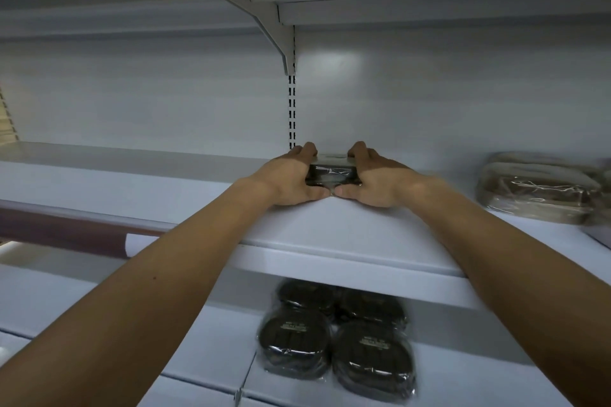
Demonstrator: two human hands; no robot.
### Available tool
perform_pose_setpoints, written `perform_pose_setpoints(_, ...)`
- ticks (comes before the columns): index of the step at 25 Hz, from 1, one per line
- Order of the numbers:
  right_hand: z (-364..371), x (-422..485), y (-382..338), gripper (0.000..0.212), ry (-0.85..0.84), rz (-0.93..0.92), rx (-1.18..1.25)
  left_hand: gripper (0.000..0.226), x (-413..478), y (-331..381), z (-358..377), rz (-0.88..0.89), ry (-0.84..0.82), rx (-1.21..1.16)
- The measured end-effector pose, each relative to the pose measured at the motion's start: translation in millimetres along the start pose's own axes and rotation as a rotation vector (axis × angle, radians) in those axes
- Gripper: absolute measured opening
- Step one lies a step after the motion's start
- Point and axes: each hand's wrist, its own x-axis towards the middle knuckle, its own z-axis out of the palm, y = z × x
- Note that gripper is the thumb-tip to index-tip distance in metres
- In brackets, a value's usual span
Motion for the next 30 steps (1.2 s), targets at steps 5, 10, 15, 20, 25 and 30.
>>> perform_pose_setpoints(5,-6.2,-41.9,-9.3,0.086,-0.015,-0.039,-0.100,0.084,-38.6,12.7,-13.3,0.054,-0.017,0.039)
perform_pose_setpoints(10,-20.4,-92.4,-32.9,0.085,-0.002,-0.058,-0.075,0.074,-85.6,30.7,-26.6,0.080,-0.019,-0.022)
perform_pose_setpoints(15,-29.4,-156.1,-57.1,0.080,0.033,-0.047,-0.021,0.082,-143.3,50.8,-32.3,0.116,0.060,-0.074)
perform_pose_setpoints(20,-27.7,-211.7,-72.2,0.085,0.078,-0.040,-0.031,0.086,-190.2,68.5,-34.0,0.133,0.116,-0.063)
perform_pose_setpoints(25,-18.9,-257.2,-78.3,0.087,0.133,-0.044,-0.022,0.083,-236.6,92.3,-29.3,0.115,0.164,-0.062)
perform_pose_setpoints(30,-2.9,-291.1,-66.7,0.088,0.106,-0.027,-0.003,0.082,-263.7,114.3,-11.3,0.105,0.162,-0.040)
